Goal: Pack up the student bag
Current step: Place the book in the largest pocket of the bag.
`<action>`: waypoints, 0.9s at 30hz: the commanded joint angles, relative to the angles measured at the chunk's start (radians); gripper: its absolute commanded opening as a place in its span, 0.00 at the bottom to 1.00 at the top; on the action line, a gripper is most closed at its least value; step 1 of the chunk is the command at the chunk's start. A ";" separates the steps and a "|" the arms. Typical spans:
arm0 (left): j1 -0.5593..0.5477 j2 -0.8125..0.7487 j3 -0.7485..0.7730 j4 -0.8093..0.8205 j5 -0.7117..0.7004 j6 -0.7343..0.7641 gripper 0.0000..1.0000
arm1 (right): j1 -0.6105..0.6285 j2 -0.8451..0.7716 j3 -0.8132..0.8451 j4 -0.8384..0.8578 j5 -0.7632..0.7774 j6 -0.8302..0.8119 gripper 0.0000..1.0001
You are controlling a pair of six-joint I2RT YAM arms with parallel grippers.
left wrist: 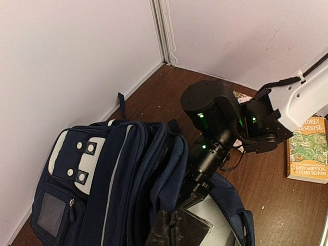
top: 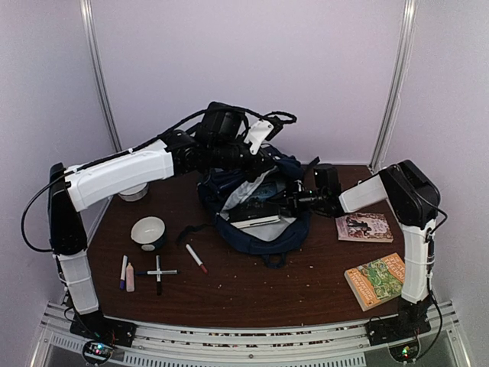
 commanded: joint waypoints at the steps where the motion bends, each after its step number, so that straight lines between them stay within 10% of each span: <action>1: -0.020 -0.095 0.009 0.185 0.034 0.016 0.00 | 0.001 0.000 0.075 -0.095 0.088 -0.135 0.08; 17: -0.020 -0.126 -0.121 0.245 -0.050 0.034 0.00 | 0.000 -0.280 -0.033 -0.506 0.254 -0.440 0.75; 27: -0.018 -0.157 -0.232 0.313 -0.083 -0.031 0.00 | -0.016 -0.587 -0.139 -0.848 0.362 -0.979 0.69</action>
